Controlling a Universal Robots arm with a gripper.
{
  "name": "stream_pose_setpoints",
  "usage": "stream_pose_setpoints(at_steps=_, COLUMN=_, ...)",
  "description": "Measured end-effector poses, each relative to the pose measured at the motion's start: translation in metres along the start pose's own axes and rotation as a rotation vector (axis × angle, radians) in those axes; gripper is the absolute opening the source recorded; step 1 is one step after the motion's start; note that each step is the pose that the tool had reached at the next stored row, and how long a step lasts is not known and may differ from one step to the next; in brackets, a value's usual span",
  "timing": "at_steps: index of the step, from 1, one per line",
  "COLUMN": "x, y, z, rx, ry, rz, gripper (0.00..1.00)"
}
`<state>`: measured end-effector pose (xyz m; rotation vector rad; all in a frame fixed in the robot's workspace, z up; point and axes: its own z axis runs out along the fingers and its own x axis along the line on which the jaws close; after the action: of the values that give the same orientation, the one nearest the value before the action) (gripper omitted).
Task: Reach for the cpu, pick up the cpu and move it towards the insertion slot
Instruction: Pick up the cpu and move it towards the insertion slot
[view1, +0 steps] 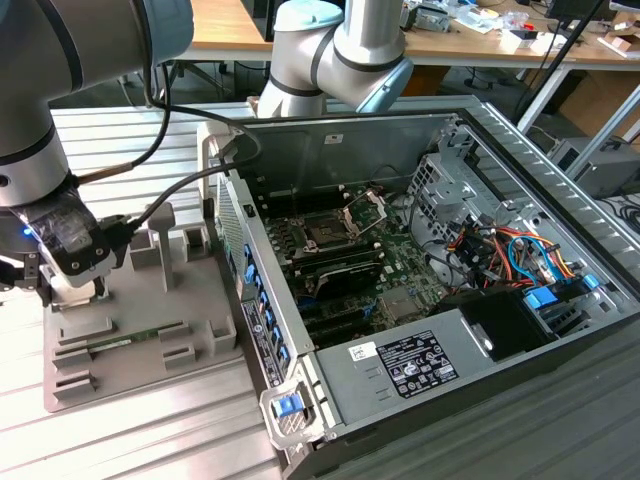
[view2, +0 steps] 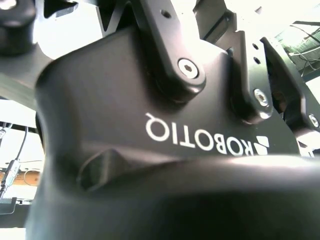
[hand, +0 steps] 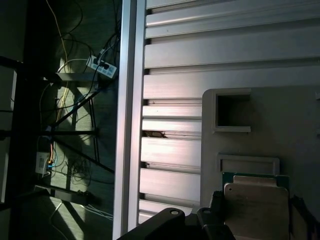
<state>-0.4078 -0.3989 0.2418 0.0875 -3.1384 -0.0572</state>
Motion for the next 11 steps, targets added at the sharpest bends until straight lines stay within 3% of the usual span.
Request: stream_pose_setpoints(at_steps=11, x=0.0000, y=0.0001, z=-0.0022, rx=0.0001, ry=0.0001, rz=0.000, gripper=0.55)
